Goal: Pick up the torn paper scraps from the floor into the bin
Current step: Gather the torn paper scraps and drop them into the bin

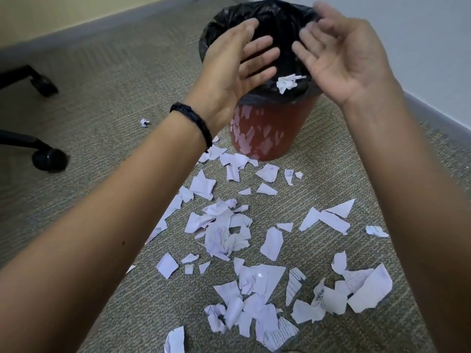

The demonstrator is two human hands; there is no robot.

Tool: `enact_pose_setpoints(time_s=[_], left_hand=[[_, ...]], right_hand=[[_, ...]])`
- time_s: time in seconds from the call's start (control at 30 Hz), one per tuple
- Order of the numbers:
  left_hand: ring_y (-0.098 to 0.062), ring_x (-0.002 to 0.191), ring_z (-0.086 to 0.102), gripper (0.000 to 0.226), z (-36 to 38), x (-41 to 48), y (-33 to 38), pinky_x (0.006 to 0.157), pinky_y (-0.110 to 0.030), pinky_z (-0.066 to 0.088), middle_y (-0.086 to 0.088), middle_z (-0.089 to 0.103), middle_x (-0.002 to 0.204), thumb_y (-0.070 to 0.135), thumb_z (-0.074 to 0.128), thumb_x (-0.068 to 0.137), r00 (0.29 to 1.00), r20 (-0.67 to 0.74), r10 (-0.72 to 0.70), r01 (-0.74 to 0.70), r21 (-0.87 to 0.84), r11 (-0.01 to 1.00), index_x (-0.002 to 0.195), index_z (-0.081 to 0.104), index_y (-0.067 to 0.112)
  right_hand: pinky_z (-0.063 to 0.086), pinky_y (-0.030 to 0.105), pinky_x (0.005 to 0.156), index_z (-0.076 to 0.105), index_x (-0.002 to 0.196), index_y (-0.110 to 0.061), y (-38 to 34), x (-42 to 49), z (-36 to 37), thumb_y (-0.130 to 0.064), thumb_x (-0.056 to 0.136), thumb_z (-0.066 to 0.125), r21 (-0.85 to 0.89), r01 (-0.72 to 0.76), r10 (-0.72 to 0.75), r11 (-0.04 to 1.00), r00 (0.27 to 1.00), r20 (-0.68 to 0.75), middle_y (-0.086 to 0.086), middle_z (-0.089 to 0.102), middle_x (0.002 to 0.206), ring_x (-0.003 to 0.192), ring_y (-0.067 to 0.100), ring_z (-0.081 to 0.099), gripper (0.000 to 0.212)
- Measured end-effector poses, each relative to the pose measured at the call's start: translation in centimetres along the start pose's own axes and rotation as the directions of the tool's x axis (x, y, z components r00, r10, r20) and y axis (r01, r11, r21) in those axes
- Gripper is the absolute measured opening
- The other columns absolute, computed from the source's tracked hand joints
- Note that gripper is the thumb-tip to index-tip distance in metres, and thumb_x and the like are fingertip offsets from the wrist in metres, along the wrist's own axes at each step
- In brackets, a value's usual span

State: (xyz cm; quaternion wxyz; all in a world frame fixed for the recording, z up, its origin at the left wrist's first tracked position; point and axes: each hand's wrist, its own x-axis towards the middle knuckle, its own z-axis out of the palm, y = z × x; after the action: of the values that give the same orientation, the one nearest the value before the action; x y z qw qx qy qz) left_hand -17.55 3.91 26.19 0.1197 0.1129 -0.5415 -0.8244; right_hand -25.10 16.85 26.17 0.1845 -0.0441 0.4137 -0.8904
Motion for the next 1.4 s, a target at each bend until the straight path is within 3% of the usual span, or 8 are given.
enact_pose_setpoints(time_s=[0.2, 0.4, 0.5, 0.6, 0.73, 0.83, 1.0, 1.4], left_hand=[[-0.007, 0.066, 0.063, 0.024, -4.5, -3.1, -3.3, 0.064, -0.021, 0.056, 0.000, 0.068, 0.085, 0.009, 0.038, 0.100, 1.000, -0.015, 0.025, -0.020, 0.272, 0.962, 0.108, 0.060, 0.014], [-0.012, 0.082, 0.062, 0.020, -10.7, -6.7, -9.5, 0.072, -0.022, 0.053, 0.000, 0.066, 0.097, 0.012, 0.042, 0.098, 0.989, -0.075, -0.128, 0.148, 0.574, 0.806, 0.103, 0.060, 0.020], [-0.025, 0.107, 0.057, 0.021, -14.9, -8.6, -12.9, 0.080, -0.031, 0.048, -0.010, 0.054, 0.126, 0.018, 0.047, 0.097, 0.962, -0.132, -0.238, 0.247, 0.790, 0.561, 0.116, 0.055, 0.015], [-0.031, 0.129, 0.041, 0.060, -19.2, -10.4, -15.2, 0.100, -0.038, 0.038, -0.016, 0.030, 0.145, 0.026, 0.054, 0.093, 0.873, -0.218, -0.437, 0.293, 0.950, 0.112, 0.145, 0.026, 0.014], [-0.040, 0.134, 0.031, 0.092, -22.4, -13.2, -17.0, 0.103, -0.044, 0.037, -0.024, 0.016, 0.148, 0.039, 0.064, 0.085, 0.752, -0.355, -0.555, 0.274, 0.935, -0.227, 0.150, 0.003, 0.020], [-0.038, 0.129, 0.035, 0.092, -23.4, -14.9, -17.8, 0.098, -0.041, 0.041, -0.022, 0.022, 0.142, 0.039, 0.067, 0.082, 0.761, -0.371, -0.532, 0.188, 0.911, -0.366, 0.149, 0.009, 0.017], [-0.036, 0.109, 0.051, 0.074, -23.8, -15.9, -18.8, 0.083, -0.038, 0.047, -0.019, 0.031, 0.133, 0.027, 0.067, 0.084, 0.827, -0.320, -0.463, 0.133, 0.910, -0.392, 0.140, 0.022, 0.010], [-0.034, 0.094, 0.057, 0.027, -24.5, -15.0, -18.8, 0.072, -0.037, 0.045, -0.015, 0.044, 0.118, 0.009, 0.062, 0.086, 0.850, -0.234, -0.471, 0.087, 0.946, -0.312, 0.108, 0.047, 0.010]], right_hand=[[0.056, 0.028, 0.074, 0.060, 0.101, -0.012, 1.9, -2.8, -2.7, -0.002, 0.092, 0.042, -0.133, 0.027, -0.023, 0.991, 0.999, 0.034, 0.001, 0.072, 0.090, 0.081, 0.012, 0.068, 0.022], [0.058, 0.025, 0.074, 0.059, 0.108, -0.014, 7.9, -5.7, -6.8, -0.007, 0.096, 0.041, -0.565, -0.197, 0.216, 0.801, 0.976, -0.033, 0.003, 0.069, 0.100, 0.084, 0.013, 0.065, 0.023], [0.055, 0.034, 0.088, 0.060, 0.106, -0.024, 11.7, -6.7, -8.2, -0.015, 0.093, 0.054, -0.754, -0.296, 0.384, 0.587, 0.921, -0.063, 0.003, 0.064, 0.115, 0.102, 0.017, 0.061, 0.017], [0.043, 0.036, 0.098, 0.048, 0.126, -0.033, 15.3, -7.4, -8.7, -0.025, 0.087, 0.064, -0.881, -0.270, 0.497, 0.388, 0.866, -0.047, 0.001, 0.044, 0.138, 0.127, 0.021, 0.045, 0.043], [0.031, 0.042, 0.110, 0.024, 0.143, -0.036, 20.1, -7.3, -9.1, -0.035, 0.079, 0.072, -0.993, 0.105, 0.596, 0.058, 0.794, 0.119, 0.002, 0.007, 0.156, 0.143, 0.025, 0.015, 0.080], [0.020, 0.057, 0.113, 0.013, 0.147, -0.037, 23.4, -7.3, -8.6, -0.041, 0.072, 0.077, -0.941, 0.301, 0.664, -0.154, 0.737, 0.127, 0.010, -0.010, 0.157, 0.145, 0.034, -0.002, 0.098], [0.009, 0.072, 0.106, 0.007, 0.148, -0.039, 26.2, -7.5, -8.1, -0.038, 0.070, 0.079, -0.791, 0.458, 0.775, -0.406, 0.632, -0.032, 0.011, -0.023, 0.155, 0.141, 0.041, -0.018, 0.105], [0.045, 0.045, 0.093, 0.031, 0.142, -0.024, 26.9, -9.9, -9.3, -0.026, 0.078, 0.072, -0.742, 0.551, 0.717, -0.383, 0.683, 0.138, 0.015, 0.011, 0.153, 0.139, 0.036, 0.015, 0.076]])
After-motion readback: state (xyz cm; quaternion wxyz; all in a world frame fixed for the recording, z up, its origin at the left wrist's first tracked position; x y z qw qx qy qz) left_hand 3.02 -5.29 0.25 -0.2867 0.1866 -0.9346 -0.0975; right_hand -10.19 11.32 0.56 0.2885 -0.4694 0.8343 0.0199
